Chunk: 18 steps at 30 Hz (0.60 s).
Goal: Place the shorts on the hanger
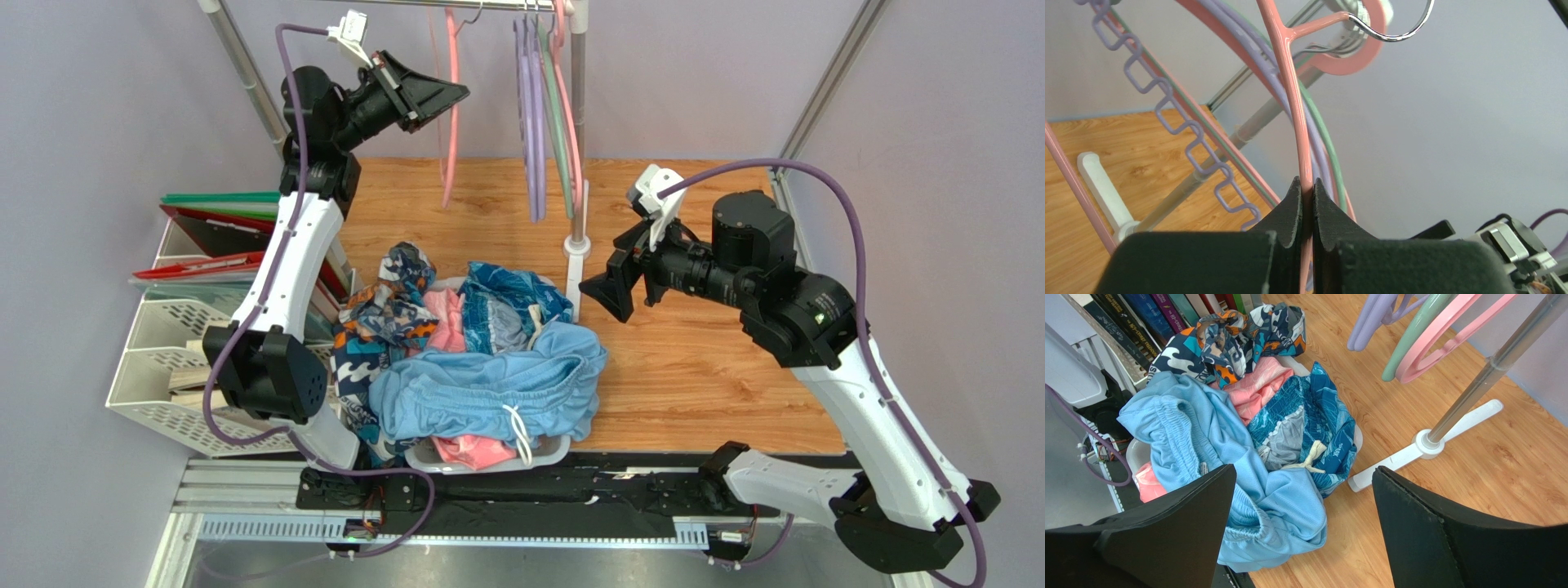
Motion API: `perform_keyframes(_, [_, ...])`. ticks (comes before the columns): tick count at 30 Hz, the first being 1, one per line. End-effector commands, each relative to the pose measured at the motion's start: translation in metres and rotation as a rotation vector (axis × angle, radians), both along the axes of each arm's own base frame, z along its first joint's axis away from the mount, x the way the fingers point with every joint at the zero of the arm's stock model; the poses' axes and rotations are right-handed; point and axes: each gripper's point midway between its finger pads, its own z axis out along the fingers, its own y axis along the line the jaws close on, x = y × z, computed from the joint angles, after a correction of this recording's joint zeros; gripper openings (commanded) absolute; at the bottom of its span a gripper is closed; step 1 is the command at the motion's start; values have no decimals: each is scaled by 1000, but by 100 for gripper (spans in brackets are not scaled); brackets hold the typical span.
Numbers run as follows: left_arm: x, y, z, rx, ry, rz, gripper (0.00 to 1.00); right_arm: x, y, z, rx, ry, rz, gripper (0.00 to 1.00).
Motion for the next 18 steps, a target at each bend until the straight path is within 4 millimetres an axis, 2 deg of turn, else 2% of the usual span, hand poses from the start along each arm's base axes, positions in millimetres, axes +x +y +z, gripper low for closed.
perform_keyframes(1, [-49, 8, 67, -48, -263, 14, 0, 7, 3, 44, 101, -108, -16, 88])
perform_keyframes(6, [-57, 11, 62, -60, -231, 32, 0, 18, 4, 58, 130, -142, -55, 87])
perform_keyframes(7, [-65, 14, 66, -69, -231, 47, 0, 19, 4, 61, 140, -144, -58, 87])
perform_keyframes(8, [-62, 14, 53, -72, -194, 61, 0, 19, 6, 64, 149, -144, -55, 87])
perform_keyframes(10, [-64, 21, 50, -88, -182, 114, 0, 21, 11, 69, 174, -141, -50, 87])
perform_keyframes(15, [-82, 35, 34, -112, -158, 206, 0, 25, 33, 81, 303, -53, -16, 88])
perform_keyframes(18, [-93, 37, 30, -123, -145, 209, 0, 30, 57, 87, 395, 34, 34, 87])
